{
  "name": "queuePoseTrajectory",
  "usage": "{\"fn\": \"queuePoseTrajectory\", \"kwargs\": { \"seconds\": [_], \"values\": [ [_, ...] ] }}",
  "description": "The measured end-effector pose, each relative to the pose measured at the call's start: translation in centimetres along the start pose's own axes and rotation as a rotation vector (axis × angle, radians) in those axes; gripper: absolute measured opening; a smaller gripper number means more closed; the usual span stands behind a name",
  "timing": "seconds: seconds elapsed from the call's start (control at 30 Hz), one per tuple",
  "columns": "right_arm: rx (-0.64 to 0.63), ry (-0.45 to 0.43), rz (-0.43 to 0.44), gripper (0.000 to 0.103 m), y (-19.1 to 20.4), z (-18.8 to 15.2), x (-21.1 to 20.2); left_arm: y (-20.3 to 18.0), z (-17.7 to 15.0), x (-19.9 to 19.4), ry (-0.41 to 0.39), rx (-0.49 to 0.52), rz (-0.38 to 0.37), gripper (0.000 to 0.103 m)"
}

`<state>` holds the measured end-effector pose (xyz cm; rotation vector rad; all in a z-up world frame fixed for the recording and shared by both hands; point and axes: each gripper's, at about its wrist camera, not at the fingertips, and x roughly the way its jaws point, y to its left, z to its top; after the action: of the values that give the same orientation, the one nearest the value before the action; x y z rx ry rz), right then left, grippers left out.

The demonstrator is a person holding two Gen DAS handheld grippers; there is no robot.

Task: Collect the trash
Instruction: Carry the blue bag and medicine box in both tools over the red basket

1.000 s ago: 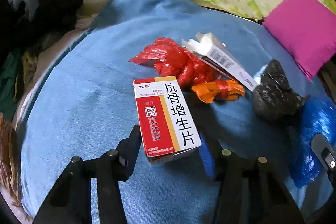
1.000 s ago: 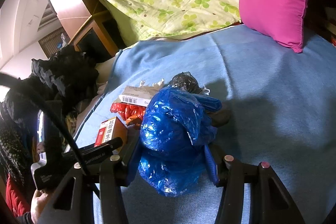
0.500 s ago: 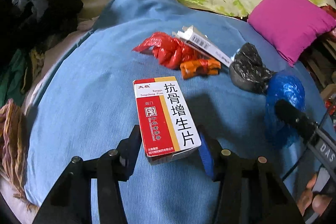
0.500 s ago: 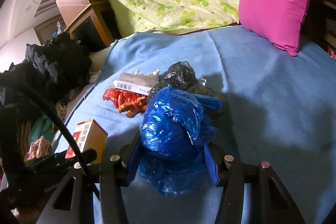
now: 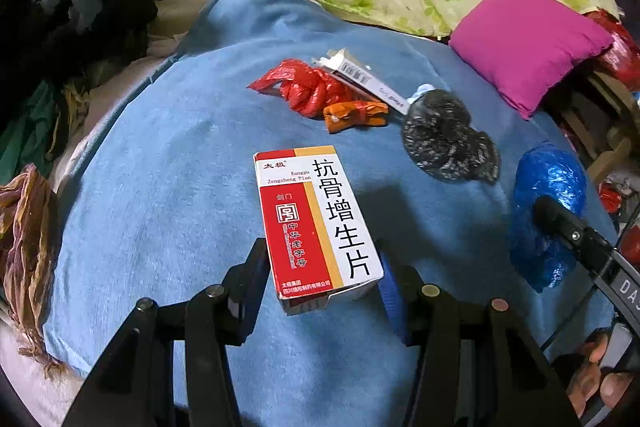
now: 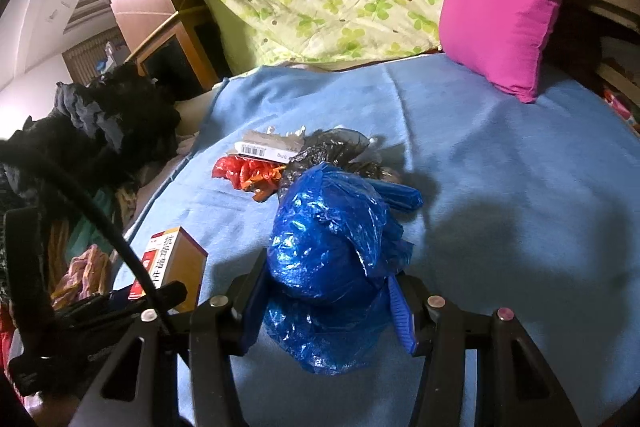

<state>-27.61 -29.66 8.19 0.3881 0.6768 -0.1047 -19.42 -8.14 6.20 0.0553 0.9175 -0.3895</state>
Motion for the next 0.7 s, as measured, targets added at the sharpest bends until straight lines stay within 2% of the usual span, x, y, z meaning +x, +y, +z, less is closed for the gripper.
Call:
{"fn": "queuePoseTrajectory", "kwargs": {
  "seconds": [0.37, 0.7],
  "values": [
    [0.031, -0.068, -0.062, 0.056, -2.6, -1.4, -8.0, -2.0, -1.4, -2.9, -0.024, 0.034, -0.057, 0.054],
    [0.17, -0.14, -0.16, 0.056, -8.0, -4.7, -15.7, -5.7, -2.3, -4.6, -0.035, 0.109, -0.116, 0.054]
  ]
}}
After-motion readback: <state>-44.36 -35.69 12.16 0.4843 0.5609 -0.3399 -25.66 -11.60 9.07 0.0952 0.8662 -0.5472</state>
